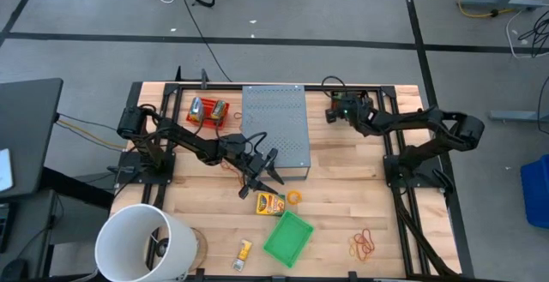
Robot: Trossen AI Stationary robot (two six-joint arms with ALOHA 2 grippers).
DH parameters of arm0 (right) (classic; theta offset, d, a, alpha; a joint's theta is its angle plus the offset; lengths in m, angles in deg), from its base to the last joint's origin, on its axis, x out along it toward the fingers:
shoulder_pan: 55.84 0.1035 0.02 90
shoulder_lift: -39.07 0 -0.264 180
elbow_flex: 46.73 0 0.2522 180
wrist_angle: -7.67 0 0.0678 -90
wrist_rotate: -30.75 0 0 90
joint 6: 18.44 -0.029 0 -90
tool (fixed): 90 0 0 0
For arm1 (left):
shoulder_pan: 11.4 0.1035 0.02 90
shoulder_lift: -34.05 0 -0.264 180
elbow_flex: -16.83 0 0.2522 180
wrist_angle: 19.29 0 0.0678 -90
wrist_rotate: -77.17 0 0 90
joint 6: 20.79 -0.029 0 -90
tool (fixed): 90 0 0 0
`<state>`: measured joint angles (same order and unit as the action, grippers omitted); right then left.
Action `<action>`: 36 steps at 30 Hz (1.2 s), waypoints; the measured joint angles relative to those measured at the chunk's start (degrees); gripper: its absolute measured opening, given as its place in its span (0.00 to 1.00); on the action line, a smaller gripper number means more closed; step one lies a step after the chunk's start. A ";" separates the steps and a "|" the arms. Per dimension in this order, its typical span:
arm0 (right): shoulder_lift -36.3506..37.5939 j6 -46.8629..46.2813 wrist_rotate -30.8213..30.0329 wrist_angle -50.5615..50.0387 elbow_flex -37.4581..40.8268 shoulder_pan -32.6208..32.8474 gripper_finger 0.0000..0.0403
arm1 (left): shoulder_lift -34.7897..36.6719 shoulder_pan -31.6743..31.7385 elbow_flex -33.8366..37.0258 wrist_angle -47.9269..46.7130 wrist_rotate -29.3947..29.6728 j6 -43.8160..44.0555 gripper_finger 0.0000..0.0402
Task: Pick & Place Office Desk Supplies
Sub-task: Put the green spring keychain into the black basket, then put the yellow spring keychain into the black basket
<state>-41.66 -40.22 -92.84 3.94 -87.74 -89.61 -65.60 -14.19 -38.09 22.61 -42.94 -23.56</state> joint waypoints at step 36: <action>6.78 9.00 0.72 18.33 -0.23 18.19 0.56 | 19.16 6.41 29.63 24.81 29.36 1.89 0.42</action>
<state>-34.88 -31.23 -92.13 22.28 -87.97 -71.41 -46.44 -7.77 -8.47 47.42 -13.58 -21.67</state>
